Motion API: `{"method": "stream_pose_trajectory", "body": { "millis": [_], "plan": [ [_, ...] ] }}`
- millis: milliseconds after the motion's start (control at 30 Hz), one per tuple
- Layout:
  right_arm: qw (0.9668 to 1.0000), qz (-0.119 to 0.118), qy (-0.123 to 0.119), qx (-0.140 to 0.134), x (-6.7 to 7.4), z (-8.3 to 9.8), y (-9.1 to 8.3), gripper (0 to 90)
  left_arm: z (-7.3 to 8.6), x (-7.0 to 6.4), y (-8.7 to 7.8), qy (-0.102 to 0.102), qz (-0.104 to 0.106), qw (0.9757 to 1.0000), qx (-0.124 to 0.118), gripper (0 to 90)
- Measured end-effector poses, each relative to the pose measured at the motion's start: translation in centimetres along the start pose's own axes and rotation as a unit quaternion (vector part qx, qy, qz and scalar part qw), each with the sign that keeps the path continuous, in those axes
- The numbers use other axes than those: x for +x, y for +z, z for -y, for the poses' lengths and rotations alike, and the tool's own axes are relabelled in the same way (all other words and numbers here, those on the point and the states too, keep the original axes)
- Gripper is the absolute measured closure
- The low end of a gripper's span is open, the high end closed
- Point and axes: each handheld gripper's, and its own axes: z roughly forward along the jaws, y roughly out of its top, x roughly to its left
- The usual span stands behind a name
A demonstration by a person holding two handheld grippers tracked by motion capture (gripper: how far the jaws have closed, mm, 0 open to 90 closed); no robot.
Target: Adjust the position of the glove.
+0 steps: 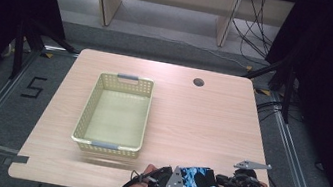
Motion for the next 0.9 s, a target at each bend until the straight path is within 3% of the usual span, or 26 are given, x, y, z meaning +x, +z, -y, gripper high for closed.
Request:
{"method": "stream_pose_trajectory", "body": {
  "millis": [33, 67, 100, 133, 200, 233, 300, 333, 400, 433, 500, 533, 567, 600, 633, 667, 700, 733, 767, 833, 900],
  "plan": [
    [0.9998, 0.017, 0.008, 0.004, 0.3, 0.0, -0.2, 85.0, 0.1, 0.1, 0.0, -0.003, -0.001, 1.0, 0.0, 46.4],
    [0.9999, -0.005, 0.009, 0.005, 0.2, 0.0, 0.0, 84.3, 0.1, 0.3, 0.0, -0.003, 0.0, 1.0, 0.002, 45.1],
    [0.9999, -0.005, 0.009, 0.005, 0.2, 0.0, 0.0, 84.3, 0.1, 0.3, 0.0, -0.009, 0.005, 0.9999, 0.005, 45.1],
    [0.9998, 0.016, 0.013, 0.004, 0.3, 0.1, -0.1, 84.0, 0.1, 0.5, -0.1, -0.002, -0.002, 1.0, 0.009, 45.0],
    [0.9998, 0.018, 0.012, -0.001, 0.2, 0.1, -0.1, 82.2, 0.0, 0.5, 0.0, 0.01, 0.007, 0.9999, 0.007, 46.8],
    [0.9998, 0.017, 0.011, -0.008, 0.0, 0.1, -0.1, 80.7, 0.0, 0.4, 0.0, 0.004, 0.01, 0.9999, 0.004, 48.7],
    [0.9993, 0.002, 0.033, -0.014, -0.2, 0.1, -0.4, 78.9, -0.2, 0.6, -0.2, 0.027, 0.01, 0.9994, 0.02, 50.0],
    [0.9983, -0.009, 0.038, -0.044, -0.3, 0.2, -0.3, 78.0, -0.2, 0.4, 0.0, 0.018, 0.013, 0.9997, 0.014, 50.5],
    [0.9962, -0.022, 0.07, -0.046, 0.2, 0.0, -0.3, 73.8, -0.3, 0.5, 0.0, 0.023, 0.018, 0.9995, 0.015, 52.3],
    [0.997, -0.03, 0.053, -0.049, -0.1, 0.0, 0.0, 72.9, -0.3, 0.5, 0.0, 0.023, 0.018, 0.9995, 0.015, 52.3],
    [0.9965, -0.025, 0.059, -0.053, 0.1, 0.0, 0.5, 72.2, -0.3, 0.5, 0.0, 0.02, 0.014, 0.9996, 0.013, 52.3],
    [0.9972, -0.028, 0.062, -0.032, 0.1, 0.0, 0.7, 70.7, -0.3, 0.5, 0.0, 0.02, 0.014, 0.9996, 0.013, 52.3],
    [0.9966, -0.051, 0.057, -0.03, -0.2, 0.1, 1.1, 69.8, -0.3, 0.5, 0.1, 0.019, 0.018, 0.9996, 0.012, 52.5],
    [0.9966, -0.047, 0.063, -0.023, -0.2, 0.1, 1.4, 69.8, -0.3, 0.6, 0.1, 0.017, 0.025, 0.9994, 0.015, 54.0],
    [0.9944, -0.045, 0.092, -0.024, 0.2, 0.2, 1.6, 70.3, -0.3, 0.6, 0.3, 0.002, 0.031, 0.9995, 0.007, 55.9],
    [0.9961, -0.04, 0.073, -0.028, -0.2, 0.2, 1.7, 70.9, -0.3, 0.6, 0.3, 0.001, 0.033, 0.9995, 0.004, 59.0],
    [0.9957, -0.043, 0.076, -0.03, -0.3, 0.3, 1.7, 71.9, -0.3, 0.6, 0.4, 0.005, 0.037, 0.9993, 0.002, 60.8],
    [0.9943, -0.037, 0.099, -0.017, 0.1, 0.3, 1.5, 74.1, -0.3, 0.7, 0.4, 0.006, 0.033, 0.9994, -0.002, 65.0],
    [0.994, -0.049, 0.093, -0.031, 0.1, 0.4, 1.7, 76.9, -0.2, 0.7, 0.5, 0.003, 0.035, 0.9994, -0.009, 70.2],
    [0.9938, -0.05, 0.095, -0.028, 0.2, 0.6, 1.7, 78.5, -0.1, 0.7, 0.4, 0.002, 0.026, 0.9996, -0.011, 76.0],
    [0.9942, -0.057, 0.084, -0.037, 0.3, 0.6, 1.9, 83.1, 0.0, 0.8, 0.2, 0.022, 0.014, 0.9996, -0.008, 78.9]
  ]
}}
